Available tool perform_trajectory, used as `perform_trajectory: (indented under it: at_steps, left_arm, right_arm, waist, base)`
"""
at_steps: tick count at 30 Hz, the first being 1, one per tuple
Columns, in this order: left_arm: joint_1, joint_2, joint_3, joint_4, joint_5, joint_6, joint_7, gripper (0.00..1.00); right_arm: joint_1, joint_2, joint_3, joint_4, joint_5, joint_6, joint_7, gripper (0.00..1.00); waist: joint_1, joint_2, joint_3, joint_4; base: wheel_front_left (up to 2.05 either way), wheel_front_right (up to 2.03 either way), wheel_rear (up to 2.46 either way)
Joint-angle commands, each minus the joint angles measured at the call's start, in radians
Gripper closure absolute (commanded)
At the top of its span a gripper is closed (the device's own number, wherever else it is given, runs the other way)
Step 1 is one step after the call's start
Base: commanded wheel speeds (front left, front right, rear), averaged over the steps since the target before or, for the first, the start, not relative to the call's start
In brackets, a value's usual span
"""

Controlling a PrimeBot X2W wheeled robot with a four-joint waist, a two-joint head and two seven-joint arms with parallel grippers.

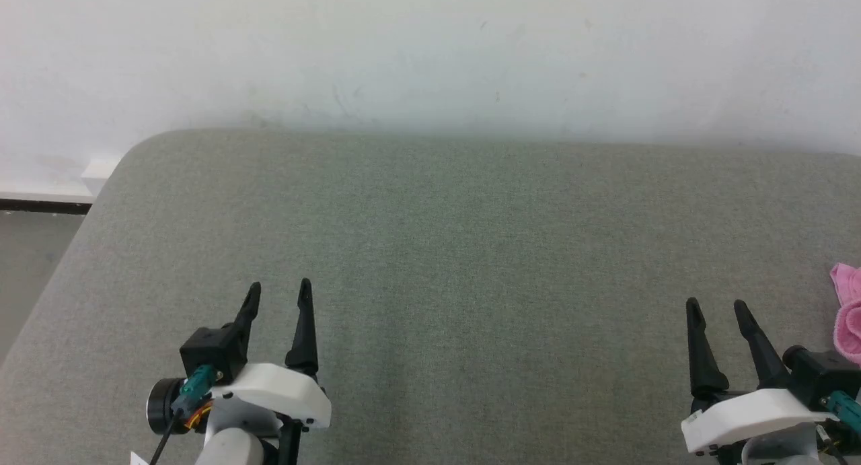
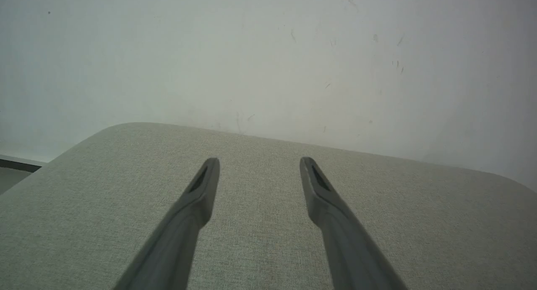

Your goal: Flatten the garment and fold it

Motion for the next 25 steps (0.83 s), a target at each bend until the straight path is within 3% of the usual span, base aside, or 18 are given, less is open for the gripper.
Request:
perform_trajectory:
  at_steps: [1, 3, 4, 25]
  left_arm:
    - [0.009, 0.001, -0.001, 0.003, -0.008, -0.001, -0.007, 0.00]
    - [0.008, 0.001, -0.001, 0.003, -0.007, 0.003, -0.009, 0.00]
    - [0.000, 0.000, -0.001, 0.001, 0.000, 0.001, -0.001, 1.00]
    - [0.016, -0.014, 0.024, -0.034, 0.043, -0.013, 0.031, 1.00]
  right_arm:
    - [0.008, 0.003, -0.001, -0.003, -0.002, -0.001, -0.005, 0.00]
    - [0.008, 0.003, -0.001, -0.004, -0.001, -0.001, -0.005, 0.00]
    - [0.000, 0.000, 0.000, -0.001, 0.000, 0.000, 0.000, 1.00]
    - [-0.001, 0.000, 0.013, -0.030, -0.029, 0.000, 0.035, 1.00]
  waist:
    - [0.0001, 0.0000, 0.002, 0.000]
    - [0.0001, 0.0000, 0.003, 0.000]
    - [0.0001, 0.0000, 0.003, 0.000]
    - [0.0001, 0.0000, 0.009, -0.011]
  base:
    - [0.00, 0.00, 0.00]
    - [0.00, 0.00, 0.00]
    - [0.00, 0.00, 0.00]
    - [0.00, 0.00, 0.00]
